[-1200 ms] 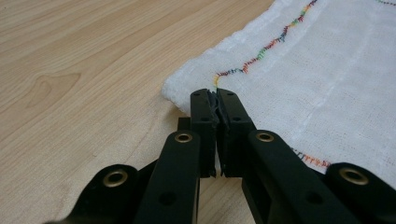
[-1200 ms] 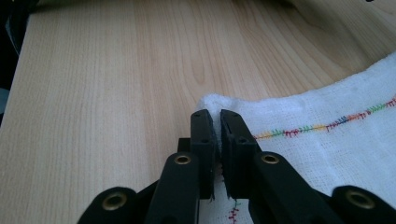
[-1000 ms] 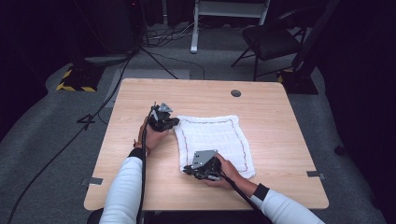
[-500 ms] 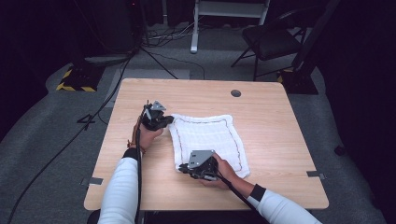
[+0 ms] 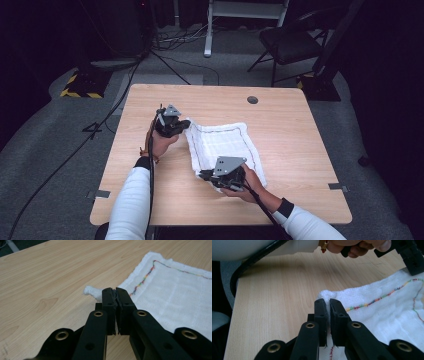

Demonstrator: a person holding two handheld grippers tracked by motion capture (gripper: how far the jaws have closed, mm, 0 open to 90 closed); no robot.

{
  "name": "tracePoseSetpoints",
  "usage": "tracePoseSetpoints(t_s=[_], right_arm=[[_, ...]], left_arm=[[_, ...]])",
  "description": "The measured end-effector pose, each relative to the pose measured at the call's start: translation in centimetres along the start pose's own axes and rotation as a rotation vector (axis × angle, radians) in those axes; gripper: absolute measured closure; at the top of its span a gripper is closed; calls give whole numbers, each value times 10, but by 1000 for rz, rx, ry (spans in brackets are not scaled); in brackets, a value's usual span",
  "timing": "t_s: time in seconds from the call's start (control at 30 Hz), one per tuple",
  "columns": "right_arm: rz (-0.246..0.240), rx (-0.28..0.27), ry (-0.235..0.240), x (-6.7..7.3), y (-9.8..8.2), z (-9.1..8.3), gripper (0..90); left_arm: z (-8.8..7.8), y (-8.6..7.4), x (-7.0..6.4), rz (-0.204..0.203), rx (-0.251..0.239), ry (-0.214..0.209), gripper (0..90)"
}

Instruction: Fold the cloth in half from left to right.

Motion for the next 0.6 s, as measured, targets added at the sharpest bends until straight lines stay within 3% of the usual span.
tracePoseSetpoints(t_s=[0.6], right_arm=[[64,-35,-83,-26,-13,-50,849]], left_arm=[[26,35,-21,51,-23,15,866]])
Point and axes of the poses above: each handheld gripper's, and its own axes: z roughly forward along the jaws, y roughly out of its top, x roughly to its left, the point moved 8 cm from there along z, roughly forward along the jaws, and after that the axes turned 11 degrees about z, right-handed, at the moved point
